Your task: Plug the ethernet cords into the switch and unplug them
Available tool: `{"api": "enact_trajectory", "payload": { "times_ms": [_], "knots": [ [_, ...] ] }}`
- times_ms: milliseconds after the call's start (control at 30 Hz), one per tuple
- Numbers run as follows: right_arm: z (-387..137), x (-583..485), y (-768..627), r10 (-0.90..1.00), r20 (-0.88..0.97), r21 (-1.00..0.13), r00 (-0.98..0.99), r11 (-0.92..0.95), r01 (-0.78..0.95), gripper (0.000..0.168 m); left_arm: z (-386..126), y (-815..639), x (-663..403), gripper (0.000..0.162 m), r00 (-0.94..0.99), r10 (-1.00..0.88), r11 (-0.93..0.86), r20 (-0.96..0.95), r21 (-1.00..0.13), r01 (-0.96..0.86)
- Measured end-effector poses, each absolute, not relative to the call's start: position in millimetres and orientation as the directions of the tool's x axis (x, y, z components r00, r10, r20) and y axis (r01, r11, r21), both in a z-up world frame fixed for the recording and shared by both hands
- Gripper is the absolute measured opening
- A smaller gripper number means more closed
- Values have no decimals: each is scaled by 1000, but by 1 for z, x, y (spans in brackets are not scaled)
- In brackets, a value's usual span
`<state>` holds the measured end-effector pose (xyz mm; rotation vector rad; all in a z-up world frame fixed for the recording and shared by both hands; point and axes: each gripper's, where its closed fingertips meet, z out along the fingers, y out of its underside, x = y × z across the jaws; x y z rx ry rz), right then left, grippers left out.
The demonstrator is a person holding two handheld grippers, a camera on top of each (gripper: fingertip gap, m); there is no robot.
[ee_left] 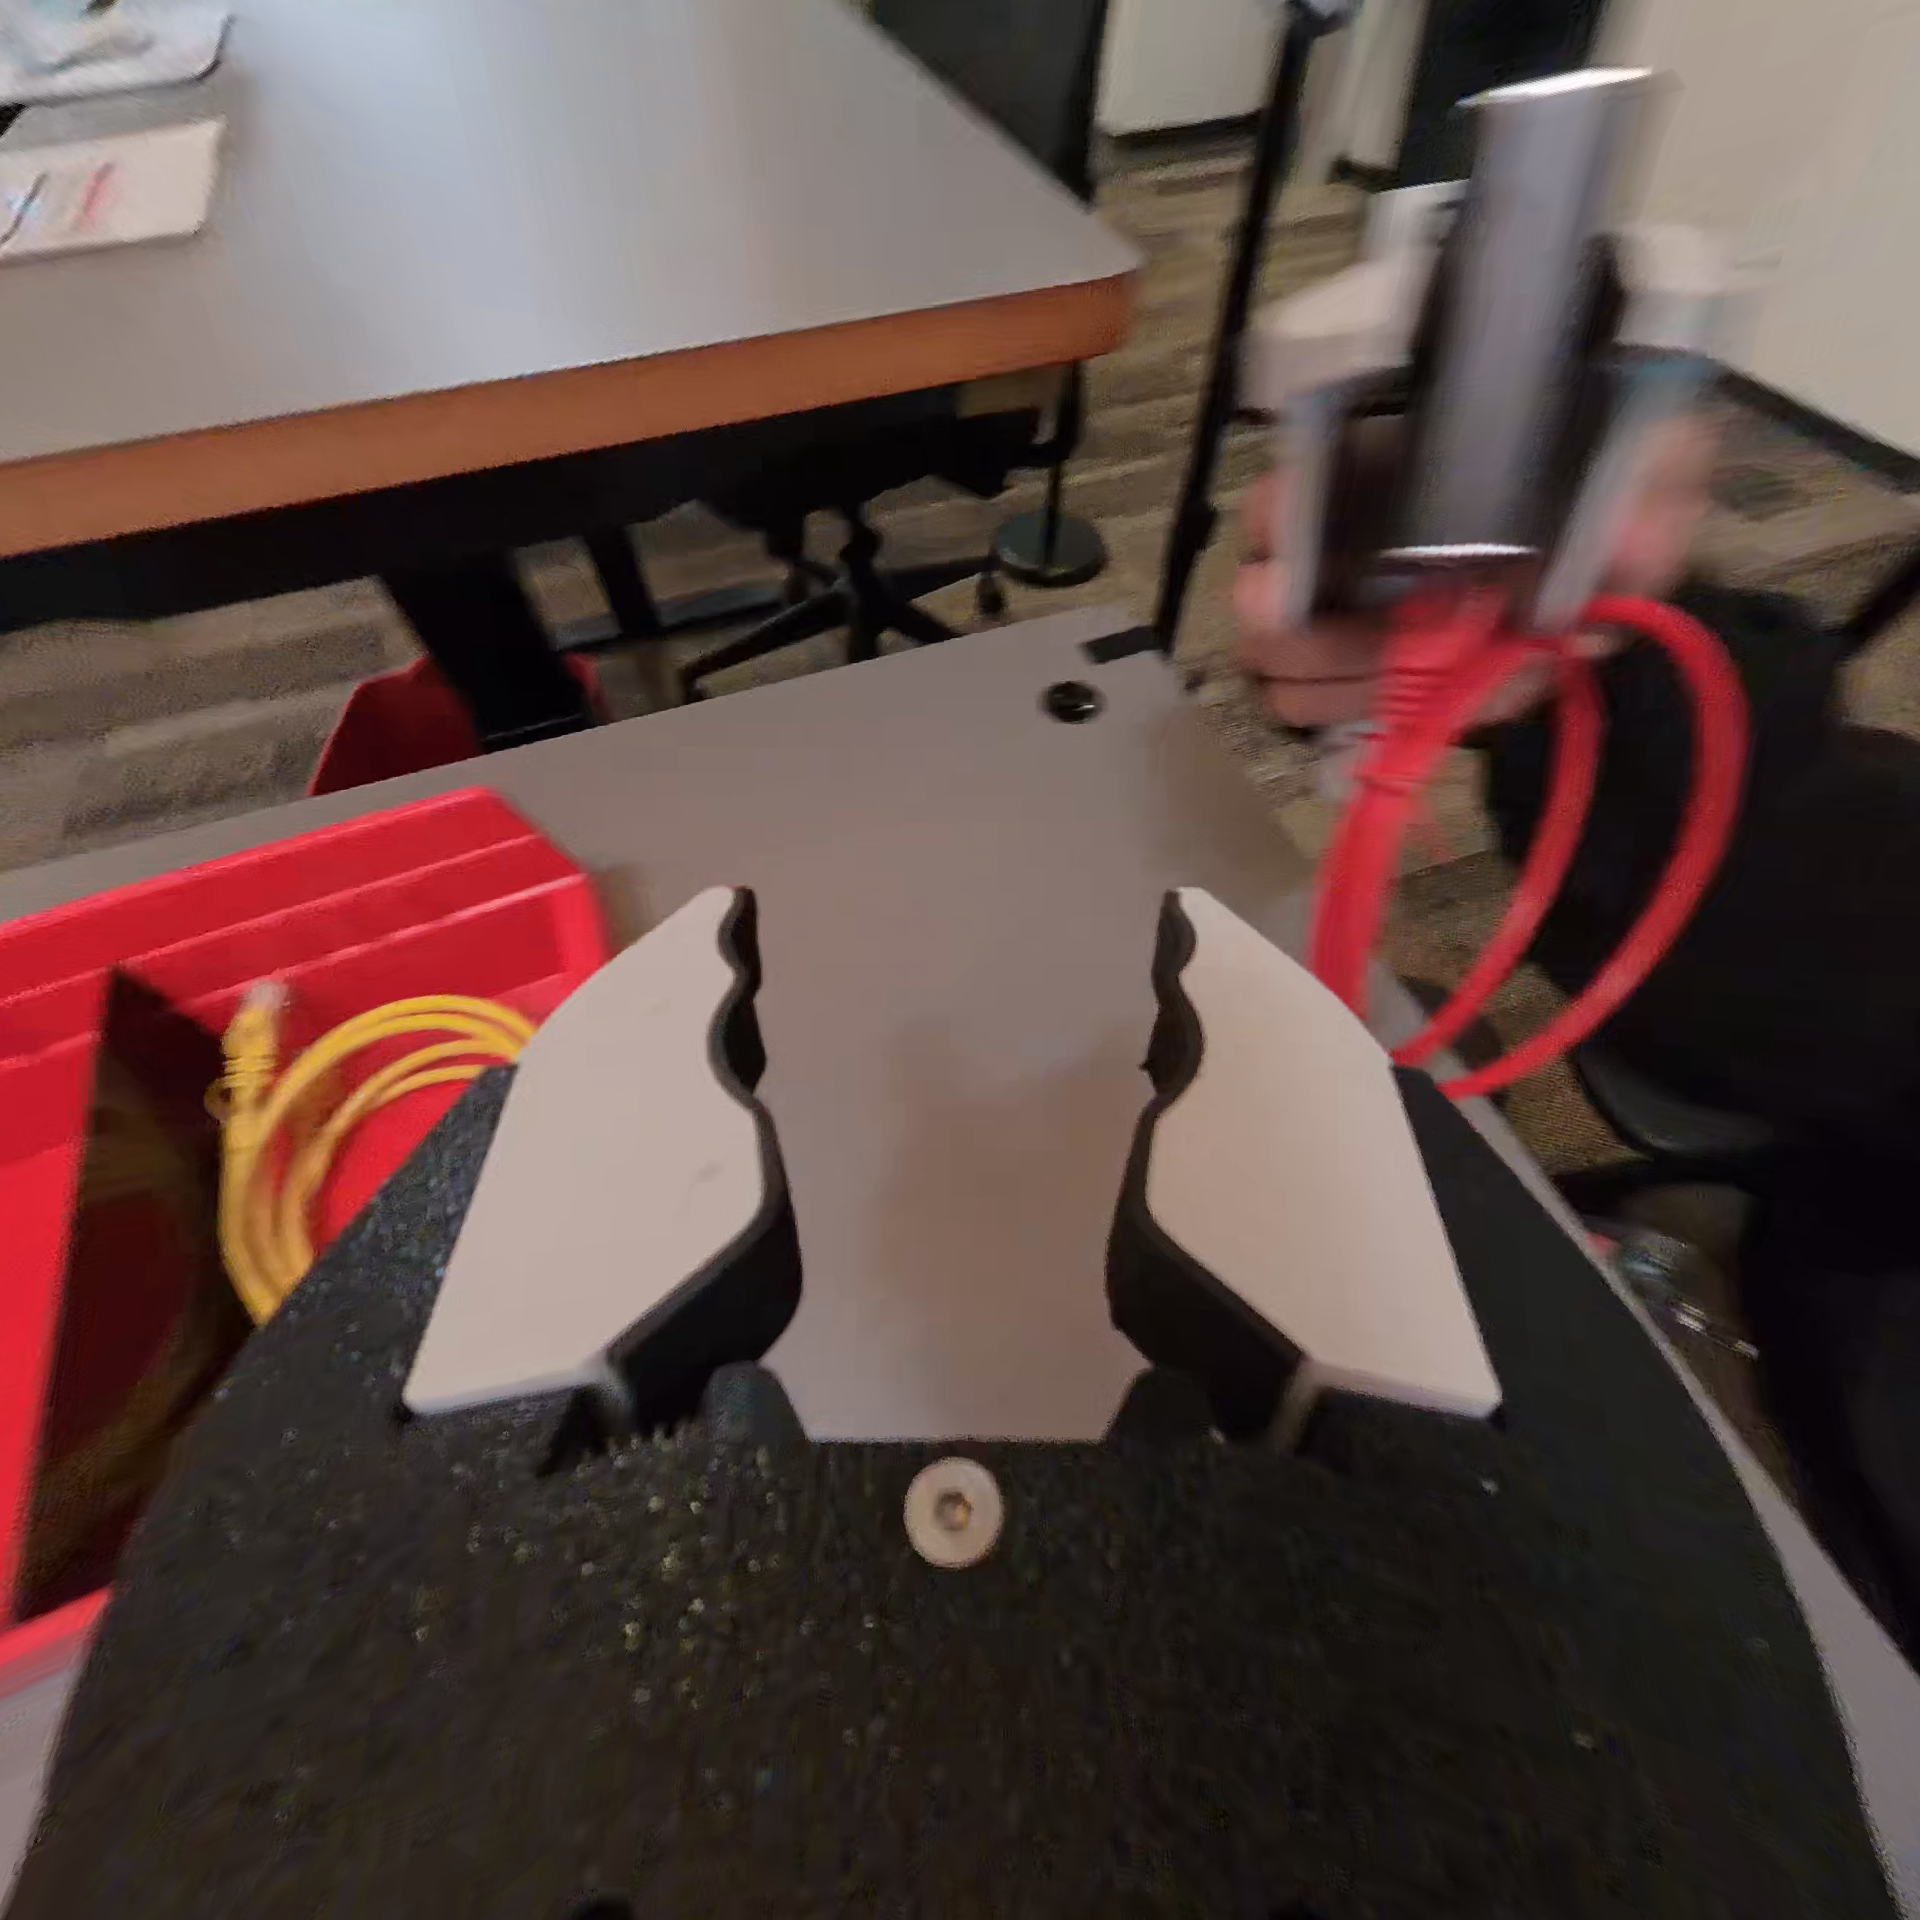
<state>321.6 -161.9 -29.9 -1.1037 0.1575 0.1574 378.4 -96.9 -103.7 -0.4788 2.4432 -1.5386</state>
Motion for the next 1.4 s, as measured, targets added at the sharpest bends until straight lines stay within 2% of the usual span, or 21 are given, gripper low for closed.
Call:
{"api": "enact_trajectory", "payload": {
  "times_ms": [67,200,367,467,767,833,967,1000,1033,1200,1300,1400],
  "knots": [
    [-25,309,-147,136,-199,-862,971,447,-239,28,-101,-96,329,64,-938,-345,360,-1,-924,-131],
    [-16,275,-105,313,-190,-849,930,423,-316,28,-100,-83,265,53,-905,-425,302,25,-938,-168],
    [-16,221,-40,441,-224,-867,869,317,-385,28,-94,-51,205,45,-846,-532,280,-25,-949,-148],
    [-22,179,-9,521,-215,-908,826,205,-366,28,-92,-26,179,38,-783,-621,267,-42,-950,-161],
    [-32,97,35,578,-144,-967,803,92,-239,27,-92,-2,118,36,-685,-723,275,-83,-945,-175],
    [-30,92,36,578,-153,-963,802,95,-252,27,-90,-1,115,31,-654,-752,252,-81,-952,-172],
    [-35,89,36,555,-160,-972,817,56,-229,28,-97,-3,116,30,-612,-790,191,-34,-962,-193],
    [-36,87,34,563,-158,-973,811,52,-225,28,-99,-6,118,25,-607,-795,173,-13,-963,-206],
    [-36,86,33,568,-158,-974,807,46,-222,30,-101,-11,118,16,-619,-785,147,20,-965,-218],
    [-38,101,26,558,-165,-978,813,11,-207,27,-102,-22,123,14,-665,-733,36,141,-969,-245],
    [-33,117,18,530,-142,-979,836,51,-198,29,-99,-21,123,14,-683,-701,-17,204,-963,-271],
    [-32,120,12,557,-132,-979,820,56,-196,30,-93,-21,121,13,-714,-674,-15,188,-970,-241]
  ]
}}
